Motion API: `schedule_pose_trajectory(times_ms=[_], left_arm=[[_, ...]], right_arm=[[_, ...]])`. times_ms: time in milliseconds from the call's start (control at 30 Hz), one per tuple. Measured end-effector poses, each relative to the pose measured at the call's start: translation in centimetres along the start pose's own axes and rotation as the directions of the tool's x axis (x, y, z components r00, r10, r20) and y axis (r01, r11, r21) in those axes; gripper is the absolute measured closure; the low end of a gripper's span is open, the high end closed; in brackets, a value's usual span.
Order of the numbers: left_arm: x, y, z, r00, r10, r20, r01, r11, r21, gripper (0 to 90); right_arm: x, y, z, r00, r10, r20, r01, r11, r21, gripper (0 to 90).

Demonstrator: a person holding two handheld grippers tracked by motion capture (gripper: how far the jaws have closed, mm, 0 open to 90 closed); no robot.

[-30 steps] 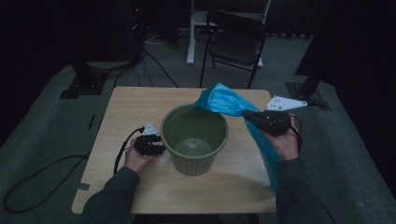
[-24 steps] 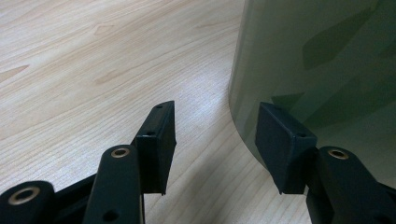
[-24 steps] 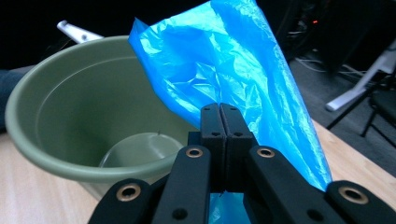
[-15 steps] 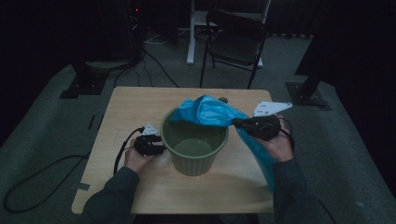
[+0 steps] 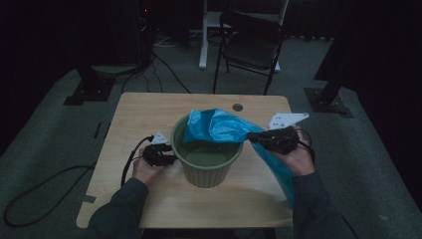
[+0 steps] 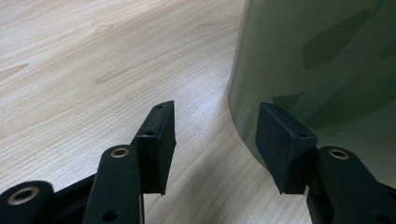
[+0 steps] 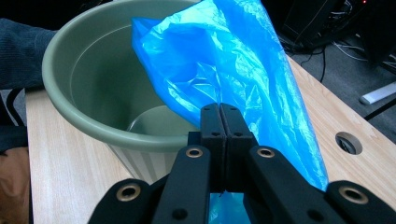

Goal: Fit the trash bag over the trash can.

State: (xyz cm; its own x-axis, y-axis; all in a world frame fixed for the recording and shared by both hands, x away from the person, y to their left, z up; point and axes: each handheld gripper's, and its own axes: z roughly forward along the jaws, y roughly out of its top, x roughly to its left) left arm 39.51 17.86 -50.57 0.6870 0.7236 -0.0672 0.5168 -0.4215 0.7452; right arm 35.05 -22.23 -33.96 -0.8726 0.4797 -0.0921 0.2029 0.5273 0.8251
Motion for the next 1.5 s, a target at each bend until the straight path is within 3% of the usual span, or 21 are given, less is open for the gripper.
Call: schedule_pose_trajectory(times_ms=[433, 800, 1100, 1433, 1500], left_arm=[[0.0, 0.0, 0.0, 1.0000, 0.000, 0.001, 0.000, 1.0000, -0.001, 48.1], [0.0, 0.0, 0.0, 1.0000, 0.000, 0.001, 0.000, 1.0000, -0.001, 48.0], [0.0, 0.0, 0.0, 1.0000, 0.000, 0.002, 0.000, 1.0000, -0.002, 48.0], [0.0, 0.0, -0.1, 1.0000, 0.001, 0.002, -0.001, 1.0000, -0.003, 48.0], [0.0, 0.0, -0.1, 1.0000, 0.000, 0.002, 0.000, 1.0000, -0.006, 48.0]], right_arm=[[0.3, 0.2, 0.2, 0.9996, -0.019, -0.022, 0.019, 1.000, 0.014, 89.8], [0.1, 1.2, 1.8, 0.9979, -0.048, -0.044, 0.050, 0.998, 0.042, 89.7], [0.2, 3.1, 5.0, 0.9936, -0.083, -0.077, 0.092, 0.988, 0.123, 89.5], [0.6, 4.8, 7.8, 0.9883, -0.103, -0.113, 0.120, 0.980, 0.157, 89.5], [1.0, 5.6, 9.3, 0.9856, -0.115, -0.124, 0.135, 0.977, 0.167, 89.5]])
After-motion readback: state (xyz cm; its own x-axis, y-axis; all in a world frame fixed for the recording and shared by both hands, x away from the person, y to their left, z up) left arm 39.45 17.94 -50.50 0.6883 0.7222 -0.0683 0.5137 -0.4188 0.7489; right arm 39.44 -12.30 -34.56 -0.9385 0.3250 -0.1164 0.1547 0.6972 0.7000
